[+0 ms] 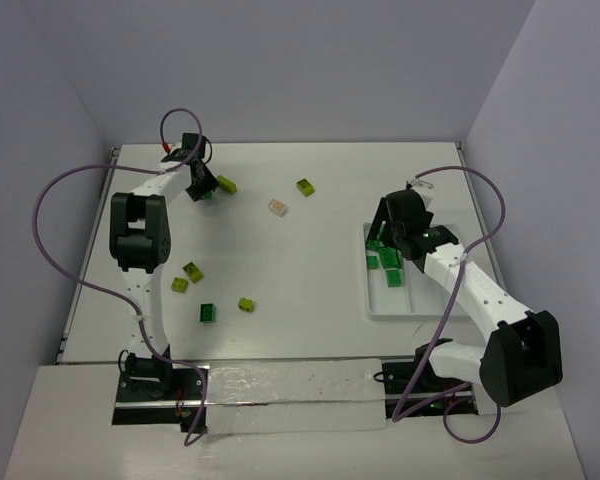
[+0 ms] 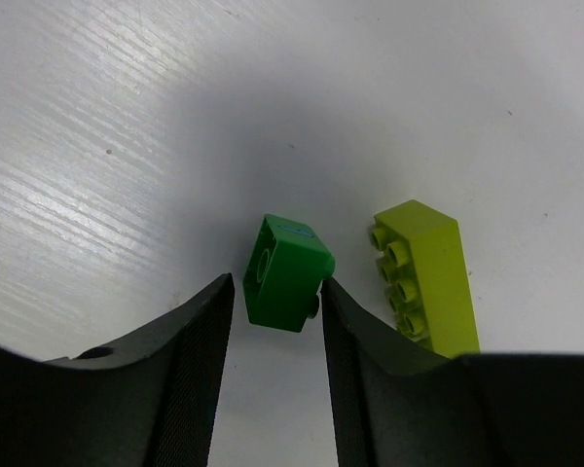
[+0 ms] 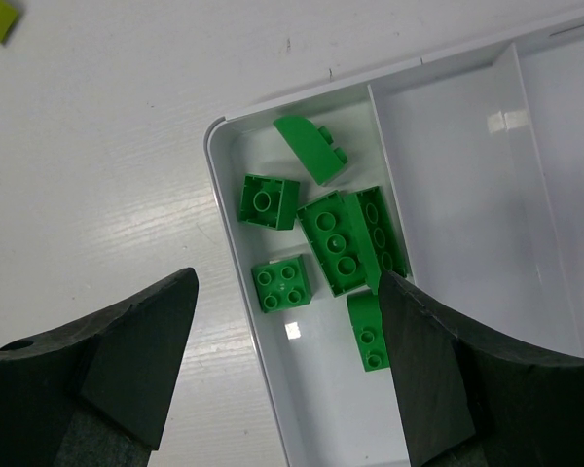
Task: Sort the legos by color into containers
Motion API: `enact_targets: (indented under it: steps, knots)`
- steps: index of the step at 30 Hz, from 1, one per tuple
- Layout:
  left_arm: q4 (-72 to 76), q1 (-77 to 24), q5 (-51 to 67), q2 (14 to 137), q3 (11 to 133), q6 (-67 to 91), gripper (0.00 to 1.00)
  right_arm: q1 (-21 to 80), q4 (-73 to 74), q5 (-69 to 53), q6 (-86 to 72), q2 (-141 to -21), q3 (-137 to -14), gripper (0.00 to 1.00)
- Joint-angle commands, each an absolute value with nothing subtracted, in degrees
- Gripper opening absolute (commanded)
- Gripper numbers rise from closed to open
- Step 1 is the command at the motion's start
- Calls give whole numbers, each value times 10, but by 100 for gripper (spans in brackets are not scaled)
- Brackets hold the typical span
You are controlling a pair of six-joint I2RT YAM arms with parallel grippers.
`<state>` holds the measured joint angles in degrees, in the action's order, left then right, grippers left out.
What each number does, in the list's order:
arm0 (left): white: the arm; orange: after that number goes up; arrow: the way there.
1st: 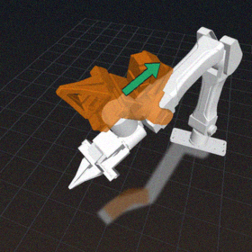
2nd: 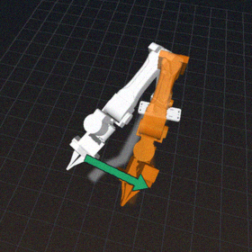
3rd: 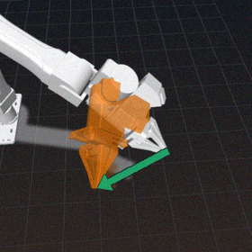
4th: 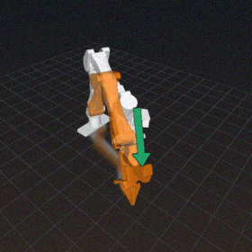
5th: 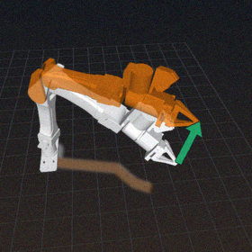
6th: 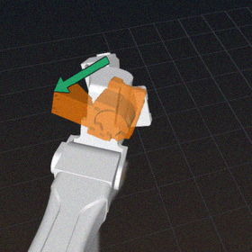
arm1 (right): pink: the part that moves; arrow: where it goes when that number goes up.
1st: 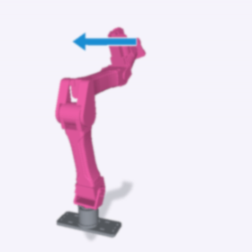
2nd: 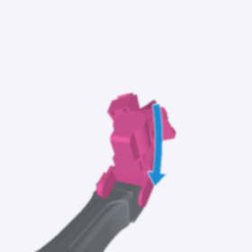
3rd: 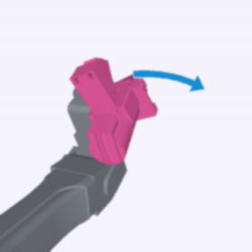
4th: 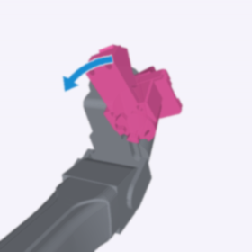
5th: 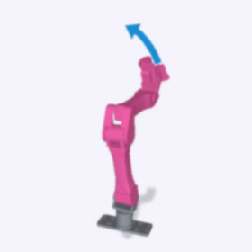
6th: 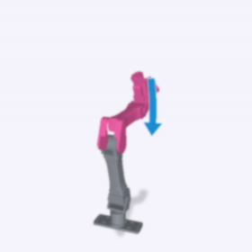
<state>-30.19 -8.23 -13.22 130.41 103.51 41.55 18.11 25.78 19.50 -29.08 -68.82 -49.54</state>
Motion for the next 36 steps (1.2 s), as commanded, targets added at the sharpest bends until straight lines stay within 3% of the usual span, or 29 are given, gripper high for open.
enact_targets:
  steps: [1, 3, 6, 12, 18, 26, 36]
  knots:
    - [-286, -82, -137, 1294, 1042, 402, 53, 180, 252, 194, -292, -683, -515, 82]
    - [-291, -82, -137, 1304, 1055, 395, 50, 181, 252, 194, -293, -681, -515, 82]
    - [-293, -82, -136, 1308, 1060, 389, 38, 181, 253, 196, -293, -678, -514, 82]
    - [-295, -83, -131, 1287, 1045, 373, 0, 180, 258, 197, -296, -670, -511, 82]
    - [-305, -118, -119, 1190, 982, 330, 0, 180, 268, 205, -297, -650, -513, 82]
    - [-338, -285, -84, 1056, 909, 269, 0, 180, 301, 239, -299, -599, -523, 82]
    - [-284, -458, 39, 1069, 908, 299, 0, 171, 330, 287, -326, -509, -529, 82]
